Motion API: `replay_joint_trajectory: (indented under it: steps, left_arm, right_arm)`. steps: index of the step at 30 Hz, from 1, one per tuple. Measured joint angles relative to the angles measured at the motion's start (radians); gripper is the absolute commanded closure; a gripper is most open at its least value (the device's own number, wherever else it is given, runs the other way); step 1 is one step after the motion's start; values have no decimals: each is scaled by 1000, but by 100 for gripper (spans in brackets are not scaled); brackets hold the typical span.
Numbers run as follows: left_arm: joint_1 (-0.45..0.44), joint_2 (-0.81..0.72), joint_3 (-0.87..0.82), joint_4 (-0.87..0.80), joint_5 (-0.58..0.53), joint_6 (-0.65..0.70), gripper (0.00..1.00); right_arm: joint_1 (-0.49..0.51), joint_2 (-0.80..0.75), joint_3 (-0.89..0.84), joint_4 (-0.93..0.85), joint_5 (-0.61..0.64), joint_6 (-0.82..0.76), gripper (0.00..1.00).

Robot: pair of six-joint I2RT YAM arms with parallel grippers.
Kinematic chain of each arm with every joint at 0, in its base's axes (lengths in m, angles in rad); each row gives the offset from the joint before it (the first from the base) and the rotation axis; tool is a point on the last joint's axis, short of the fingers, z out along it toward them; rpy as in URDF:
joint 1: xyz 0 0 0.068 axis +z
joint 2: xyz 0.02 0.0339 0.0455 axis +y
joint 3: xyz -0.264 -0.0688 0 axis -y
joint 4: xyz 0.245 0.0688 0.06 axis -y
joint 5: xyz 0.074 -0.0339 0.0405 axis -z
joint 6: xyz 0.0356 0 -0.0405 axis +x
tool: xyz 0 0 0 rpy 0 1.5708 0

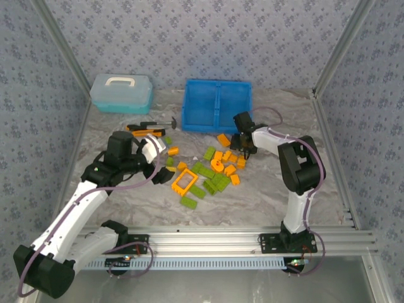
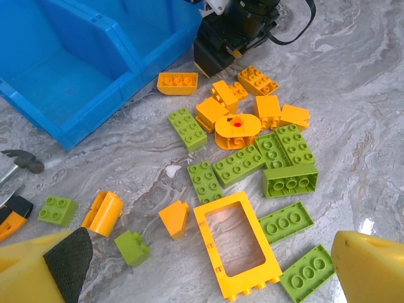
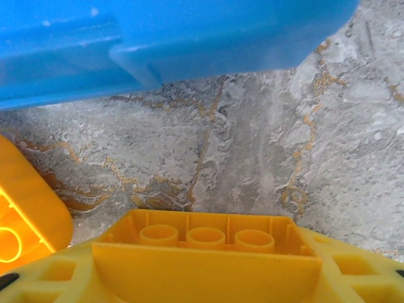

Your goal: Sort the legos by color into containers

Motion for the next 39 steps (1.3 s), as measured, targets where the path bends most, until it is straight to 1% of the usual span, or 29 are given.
replay_joint_trajectory:
  steps: [5, 11, 13, 15, 19, 26, 29, 32, 33, 35, 38, 39]
  left_arm:
    - [0, -2, -7, 7, 0, 0, 1]
    - [0, -2, -10, 9, 0, 0, 1]
    - [0, -2, -10, 15, 0, 0, 1]
    - [0, -2, -10, 21, 2, 0, 1]
    - [0, -15, -19, 33, 8, -1, 1]
    - [0, -46, -48, 48, 11, -5, 1]
    - [0, -48, -51, 53, 11, -9, 1]
    - [0, -49, -51, 57, 14, -10, 1]
    - [0, -50, -51, 59, 14, -11, 1]
    - [0, -53, -54, 66, 15, -12, 1]
    - [-1, -54, -57, 76, 23, -12, 1]
    - [-1, -54, -57, 76, 24, -12, 1]
  right_arm:
    - [2, -68, -14, -11, 5, -8, 44]
    - [36, -250, -14, -31, 29, -23, 44]
    - [46, -286, 23, -43, 31, -31, 44]
    - [47, -284, 90, -49, 37, -45, 45]
    - [39, -191, 288, -56, 49, -77, 45]
    - [-2, 135, 658, -116, 51, -94, 45]
    - [-27, 246, 748, -162, 43, -90, 44]
    - [-48, 328, 819, -218, 22, -83, 40]
    - [-55, 352, 845, -237, 16, -83, 36]
    - [-61, 380, 883, -270, 10, -83, 25]
    - [-61, 385, 913, -298, -2, -78, 18]
    - [-60, 385, 925, -301, -5, -78, 17]
